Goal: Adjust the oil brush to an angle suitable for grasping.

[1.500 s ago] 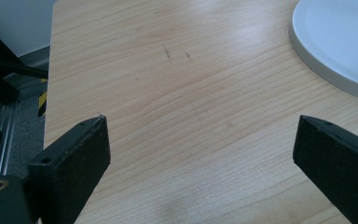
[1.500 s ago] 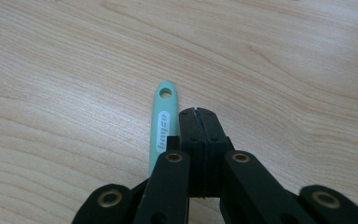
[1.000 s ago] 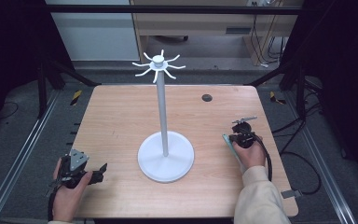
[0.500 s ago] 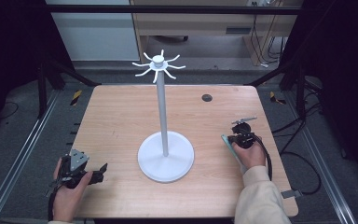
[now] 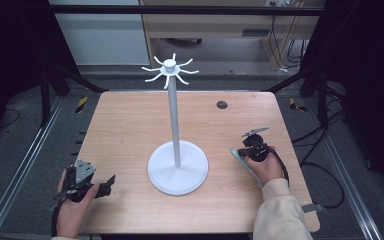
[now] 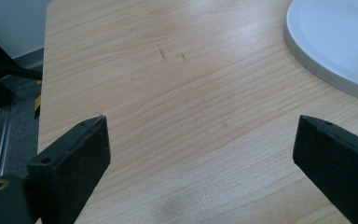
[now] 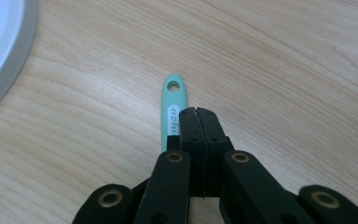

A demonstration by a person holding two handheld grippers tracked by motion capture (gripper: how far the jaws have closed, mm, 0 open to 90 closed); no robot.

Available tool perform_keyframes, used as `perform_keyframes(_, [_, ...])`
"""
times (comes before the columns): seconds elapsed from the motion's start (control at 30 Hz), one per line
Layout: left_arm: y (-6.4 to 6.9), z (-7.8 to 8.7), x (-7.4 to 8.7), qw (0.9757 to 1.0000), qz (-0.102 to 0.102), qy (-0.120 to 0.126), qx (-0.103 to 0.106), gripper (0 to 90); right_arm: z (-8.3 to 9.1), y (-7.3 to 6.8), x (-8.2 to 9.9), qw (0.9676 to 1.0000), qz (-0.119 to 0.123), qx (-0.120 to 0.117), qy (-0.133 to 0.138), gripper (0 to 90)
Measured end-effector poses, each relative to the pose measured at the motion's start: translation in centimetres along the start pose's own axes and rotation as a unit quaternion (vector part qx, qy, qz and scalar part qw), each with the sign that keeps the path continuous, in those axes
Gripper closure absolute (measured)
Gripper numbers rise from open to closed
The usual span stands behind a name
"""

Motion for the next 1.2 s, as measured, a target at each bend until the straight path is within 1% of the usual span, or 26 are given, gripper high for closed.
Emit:
perform_keyframes(0.03, [0.0, 0.0, 0.0, 1.0, 0.0, 0.0, 0.0, 3.4, 0.0, -0.3, 0.0, 1.0, 0.005, -0.001, 0.001, 90.0])
perform_keyframes(0.07, [0.0, 0.0, 0.0, 1.0, 0.0, 0.0, 0.0, 3.4, 0.0, -0.3, 0.0, 1.0, 0.005, -0.001, 0.001, 90.0])
perform_keyframes(0.1, [0.0, 0.0, 0.0, 1.0, 0.0, 0.0, 0.0, 3.4, 0.0, -0.8, 0.0, 0.9999, 0.016, -0.003, -0.002, 90.0])
perform_keyframes(0.13, [0.0, 0.0, 0.0, 1.0, 0.0, 0.0, 0.0, 3.4, 0.0, -1.2, 0.0, 0.9998, 0.017, -0.008, -0.003, 90.0])
perform_keyframes(0.17, [0.0, 0.0, 0.0, 1.0, 0.0, 0.0, 0.0, 3.4, 0.0, -1.4, 0.1, 0.9996, 0.026, -0.009, -0.006, 90.0])
perform_keyframes(0.23, [0.0, 0.0, 0.0, 1.0, 0.0, -0.001, 0.0, 3.4, 0.0, -2.2, 0.1, 0.9993, 0.031, -0.017, -0.009, 90.0])
perform_keyframes(0.3, [0.0, 0.0, 0.0, 1.0, 0.0, -0.001, 0.0, 3.4, 0.0, -2.5, 0.2, 0.9989, 0.042, -0.018, -0.011, 90.0])
perform_keyframes(0.4, [0.0, 0.0, 0.0, 1.0, -0.002, -0.001, 0.0, 3.4, 0.0, -2.7, 0.2, 0.9987, 0.046, -0.021, -0.012, 90.0])
perform_keyframes(0.5, [0.1, -0.1, 0.0, 1.0, -0.002, -0.001, 0.002, 3.4, 0.0, -2.8, 0.2, 0.9987, 0.044, -0.025, -0.012, 90.0])
perform_keyframes(0.53, [0.1, -0.1, 0.0, 1.0, -0.002, -0.002, 0.001, 3.4, 0.0, -3.1, 0.3, 0.9983, 0.05, -0.029, -0.014, 90.0])
perform_keyframes(0.57, [0.1, 0.0, 0.0, 1.0, -0.002, -0.002, 0.001, 3.4, 0.0, -3.1, 0.3, 0.9981, 0.054, -0.027, -0.014, 90.0])
perform_keyframes(0.63, [0.1, -0.1, 0.0, 1.0, -0.002, -0.002, 0.001, 3.4, 0.0, -3.5, 0.4, 0.9978, 0.055, -0.033, -0.018, 90.0])
perform_keyframes(0.73, [0.1, -0.1, 0.0, 1.0, -0.003, -0.003, 0.001, 3.4, 0.0, -3.6, 0.4, 0.9975, 0.06, -0.031, -0.018, 90.0])
perform_keyframes(0.77, [0.2, -0.1, 0.0, 1.0, -0.003, -0.003, 0.001, 3.4, 0.0, -3.6, 0.3, 0.9973, 0.066, -0.026, -0.018, 90.0])
perform_keyframes(0.83, [0.2, -0.1, 0.0, 1.0, -0.003, -0.003, 0.001, 3.4, 0.0, -3.7, 0.3, 0.9974, 0.064, -0.027, -0.019, 90.0])
perform_keyframes(0.87, [0.1, -0.1, 0.1, 1.0, -0.005, -0.003, 0.0, 3.4, 0.2, -3.7, 0.3, 0.9971, 0.069, -0.025, -0.019, 90.0])
perform_keyframes(0.9, [0.1, -0.1, 0.0, 1.0, -0.003, -0.002, 0.001, 3.4, 0.4, -3.7, 0.3, 0.9973, 0.069, -0.022, -0.017, 90.0])
perform_keyframes(0.93, [0.1, -0.1, 0.1, 1.0, -0.003, -0.003, 0.0, 3.4, 0.6, -3.7, 0.2, 0.9968, 0.077, -0.017, -0.014, 90.0])
perform_keyframes(0.97, [0.1, -0.1, 0.1, 1.0, -0.004, -0.003, 0.0, 3.3, 1.0, -3.8, 0.1, 0.9971, 0.074, -0.013, -0.011, 90.0])
perform_keyframes(1.03, [0.1, -0.1, 0.0, 1.0, -0.005, -0.003, 0.0, 3.3, 1.8, -3.8, -0.2, 0.9972, 0.075, -0.007, -0.002, 90.0])
perform_keyframes(1.07, [0.1, -0.1, 0.0, 1.0, -0.005, -0.003, 0.0, 3.3, 2.1, -3.8, -0.2, 0.9967, 0.081, -0.006, -0.001, 90.0])
perform_keyframes(1.13, [0.2, -0.1, 0.1, 1.0, -0.005, -0.004, 0.0, 3.3, 2.5, -3.9, -0.1, 0.9969, 0.079, -0.003, -0.001, 90.0])
perform_keyframes(1.17, [0.2, -0.1, 0.1, 1.0, -0.006, -0.004, 0.0, 3.3, 2.7, -3.9, 0.0, 0.9962, 0.087, -0.001, -0.005, 90.0])
perform_keyframes(1.2, [0.1, -0.1, 0.1, 1.0, -0.006, -0.004, 0.0, 3.3, 2.8, -3.9, 0.1, 0.9961, 0.088, 0.002, -0.007, 90.0])
Point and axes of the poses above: each handheld gripper's, and its own axes: z roughly backward along the jaws, x roughly out of its underside, y roughly to its right, the point moved 10 cm from there along -z, roughly forward along the jaws, and after that the axes turned 12 degrees about -y, right-handed, at the moved point
